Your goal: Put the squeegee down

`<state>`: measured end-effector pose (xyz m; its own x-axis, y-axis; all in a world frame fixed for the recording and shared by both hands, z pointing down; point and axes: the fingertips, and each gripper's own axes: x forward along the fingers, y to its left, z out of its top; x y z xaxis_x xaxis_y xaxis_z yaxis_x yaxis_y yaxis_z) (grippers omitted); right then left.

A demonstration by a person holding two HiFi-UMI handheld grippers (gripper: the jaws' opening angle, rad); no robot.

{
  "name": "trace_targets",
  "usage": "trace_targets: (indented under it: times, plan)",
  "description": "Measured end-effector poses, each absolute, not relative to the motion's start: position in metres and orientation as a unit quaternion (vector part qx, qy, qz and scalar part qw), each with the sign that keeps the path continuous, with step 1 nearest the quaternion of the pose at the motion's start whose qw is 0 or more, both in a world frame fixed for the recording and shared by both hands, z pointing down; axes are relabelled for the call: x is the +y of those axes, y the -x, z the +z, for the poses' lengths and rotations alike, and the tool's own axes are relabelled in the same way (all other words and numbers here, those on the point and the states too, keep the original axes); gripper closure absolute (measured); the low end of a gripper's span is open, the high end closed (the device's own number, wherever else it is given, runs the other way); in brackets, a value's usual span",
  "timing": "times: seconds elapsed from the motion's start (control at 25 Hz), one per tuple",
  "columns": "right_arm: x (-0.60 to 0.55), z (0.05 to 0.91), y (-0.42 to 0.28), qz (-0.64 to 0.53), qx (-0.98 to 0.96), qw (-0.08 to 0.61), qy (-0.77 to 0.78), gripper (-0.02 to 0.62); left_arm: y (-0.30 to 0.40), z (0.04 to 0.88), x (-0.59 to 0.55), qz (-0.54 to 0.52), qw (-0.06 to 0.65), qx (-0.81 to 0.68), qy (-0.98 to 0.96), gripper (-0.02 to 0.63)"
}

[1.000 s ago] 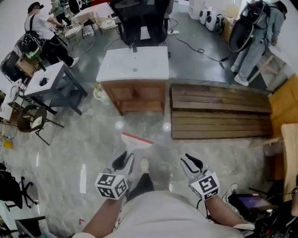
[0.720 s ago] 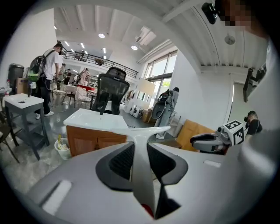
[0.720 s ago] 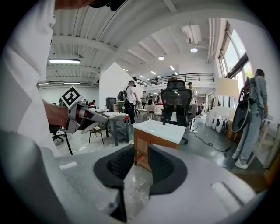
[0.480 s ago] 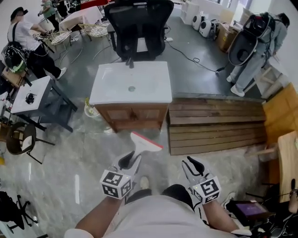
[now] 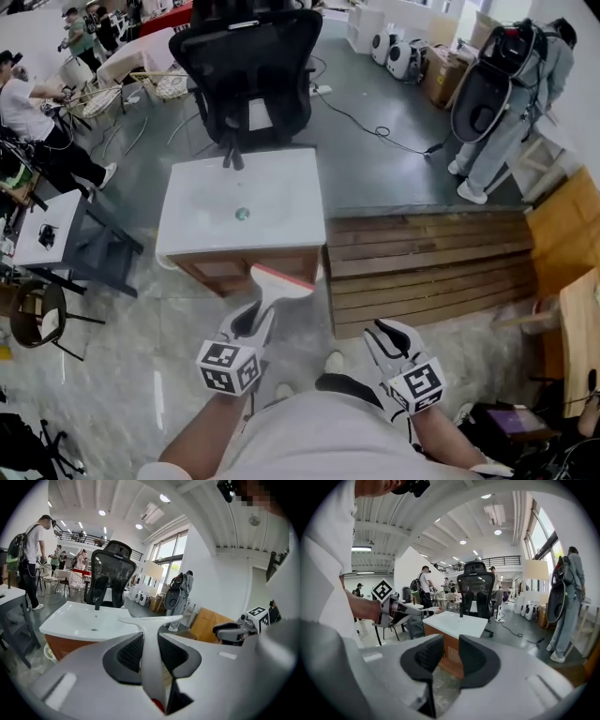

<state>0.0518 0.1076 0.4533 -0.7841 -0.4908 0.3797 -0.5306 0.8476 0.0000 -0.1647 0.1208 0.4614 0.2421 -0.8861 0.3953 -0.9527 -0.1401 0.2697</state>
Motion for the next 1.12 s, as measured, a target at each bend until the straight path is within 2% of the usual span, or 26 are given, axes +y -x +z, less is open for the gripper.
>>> trace_targets:
  times: [0.52,1.12]
  plan:
    - [-0.024,0.456,-0.127,0.060,-0.937,0.182,-0.291,0.508,0.147,0.456,-0.055,0.064,0.234,-0.660,-0.711,0.502]
    - [-0.146,0.455,-0.103,0.080,-0.900,0.196,-0.380,0.508,0.205,0.523,-0.253,0.105,0.258,-0.648,-0.708,0.501]
